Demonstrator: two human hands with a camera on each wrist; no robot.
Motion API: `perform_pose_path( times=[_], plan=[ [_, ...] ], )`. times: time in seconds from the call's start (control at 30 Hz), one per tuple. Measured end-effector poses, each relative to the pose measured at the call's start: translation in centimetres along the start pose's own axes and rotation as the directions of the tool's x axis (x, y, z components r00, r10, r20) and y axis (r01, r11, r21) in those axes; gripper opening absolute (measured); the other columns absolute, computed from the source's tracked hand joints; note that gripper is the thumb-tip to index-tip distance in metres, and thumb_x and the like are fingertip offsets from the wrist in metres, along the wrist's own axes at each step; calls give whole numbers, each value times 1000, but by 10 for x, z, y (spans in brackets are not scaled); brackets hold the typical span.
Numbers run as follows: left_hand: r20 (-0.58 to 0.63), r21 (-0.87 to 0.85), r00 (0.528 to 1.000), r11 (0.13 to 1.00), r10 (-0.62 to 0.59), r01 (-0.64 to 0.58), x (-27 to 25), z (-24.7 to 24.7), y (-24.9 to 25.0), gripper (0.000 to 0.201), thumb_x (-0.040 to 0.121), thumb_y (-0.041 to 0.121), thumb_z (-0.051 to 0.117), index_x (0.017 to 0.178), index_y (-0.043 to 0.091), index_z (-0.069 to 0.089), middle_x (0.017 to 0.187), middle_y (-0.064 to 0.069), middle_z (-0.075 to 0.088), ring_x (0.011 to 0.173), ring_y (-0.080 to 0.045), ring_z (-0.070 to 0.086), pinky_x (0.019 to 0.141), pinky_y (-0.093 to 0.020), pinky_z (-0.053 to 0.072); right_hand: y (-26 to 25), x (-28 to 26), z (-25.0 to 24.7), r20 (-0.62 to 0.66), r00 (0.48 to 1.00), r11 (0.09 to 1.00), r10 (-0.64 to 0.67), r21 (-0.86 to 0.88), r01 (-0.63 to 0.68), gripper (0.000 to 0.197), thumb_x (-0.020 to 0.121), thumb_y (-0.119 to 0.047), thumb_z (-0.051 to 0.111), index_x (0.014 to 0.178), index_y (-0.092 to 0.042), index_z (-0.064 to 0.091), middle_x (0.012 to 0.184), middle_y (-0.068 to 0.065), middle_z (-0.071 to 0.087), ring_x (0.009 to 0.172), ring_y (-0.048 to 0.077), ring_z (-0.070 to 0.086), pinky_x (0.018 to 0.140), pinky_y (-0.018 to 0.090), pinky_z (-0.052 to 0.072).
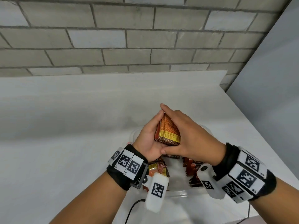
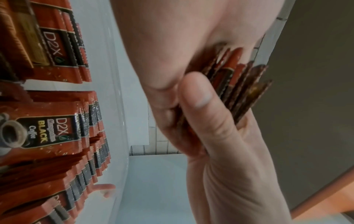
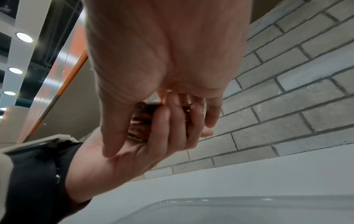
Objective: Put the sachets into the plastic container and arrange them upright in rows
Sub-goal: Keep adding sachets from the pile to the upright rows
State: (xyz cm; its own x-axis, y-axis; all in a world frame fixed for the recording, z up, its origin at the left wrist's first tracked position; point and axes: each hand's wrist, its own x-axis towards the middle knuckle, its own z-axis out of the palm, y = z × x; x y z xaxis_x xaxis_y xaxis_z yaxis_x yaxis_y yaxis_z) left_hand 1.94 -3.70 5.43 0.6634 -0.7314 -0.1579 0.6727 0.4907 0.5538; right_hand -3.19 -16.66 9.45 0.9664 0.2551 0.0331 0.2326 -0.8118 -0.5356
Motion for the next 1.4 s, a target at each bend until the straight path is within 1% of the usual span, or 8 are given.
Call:
perform_pose_path(
  times=[0.27,0.53,0.67,0.8,1.0,1.13,1.3,1.4],
  plan=[
    [52,94,999,995,11,-16,3,-6,-6,68,66,50,79,116,8,61,106,-14,67,102,-23,66,87,-32,55,-6,3,-3,33,996,995,82,-60,-80,115,73,-38,78,148,-38,-9,136,-5,39,120,10,40,99,25,39],
    [33,126,999,992,8,-13,5,-14,-8,51,56,40,89,98,15,75,98,-9,71,94,-20,68,85,-31,54,-8,3,-2,19,995,986,95,-139,-92,109,75,-42,76,151,-29,-1,141,-5,39,125,10,40,101,23,36],
    [-1,95,1000,995,-20,20,5,-16,-7,22,79,28,67,94,15,75,95,-8,70,92,-21,66,87,-37,51,-5,2,-2,10,996,977,89,-198,-86,108,76,-44,75,152,-27,1,139,-3,41,122,14,42,101,32,38],
    [-41,109,998,993,-49,53,5,-17,-6,19,75,17,56,86,12,71,82,-8,67,78,-20,66,70,-34,52,0,6,3,9,997,963,75,-260,-70,107,75,-50,73,152,-26,2,137,-3,40,122,17,40,101,36,37],
    [-77,52,997,998,-29,33,4,-19,-8,32,72,12,51,101,8,65,86,-11,68,77,-22,67,67,-34,57,6,6,6,-44,992,989,119,99,-114,92,74,-70,56,149,-29,22,135,-10,38,126,6,30,102,22,28],
    [-12,27,1000,1000,0,0,-1,-24,-6,48,76,8,50,121,17,59,103,-13,69,83,-25,68,67,-38,58,18,1,0,-243,943,953,225,257,-161,53,85,-40,63,134,-33,44,112,-11,49,103,7,49,85,21,41],
    [-19,35,1000,999,-10,11,-2,-25,-6,49,73,19,69,122,18,60,109,-15,67,92,-27,67,74,-41,55,24,-1,-5,-120,950,869,288,450,-206,41,83,-25,70,118,-37,51,91,-3,66,85,17,65,83,40,54],
    [-55,25,998,999,-25,27,-1,-28,-6,70,58,29,87,120,12,60,101,-15,66,82,-26,65,63,-35,52,24,-1,-8,-230,924,864,304,475,-167,22,84,-18,70,101,-30,61,86,0,67,83,21,65,80,41,54]
  ],
)
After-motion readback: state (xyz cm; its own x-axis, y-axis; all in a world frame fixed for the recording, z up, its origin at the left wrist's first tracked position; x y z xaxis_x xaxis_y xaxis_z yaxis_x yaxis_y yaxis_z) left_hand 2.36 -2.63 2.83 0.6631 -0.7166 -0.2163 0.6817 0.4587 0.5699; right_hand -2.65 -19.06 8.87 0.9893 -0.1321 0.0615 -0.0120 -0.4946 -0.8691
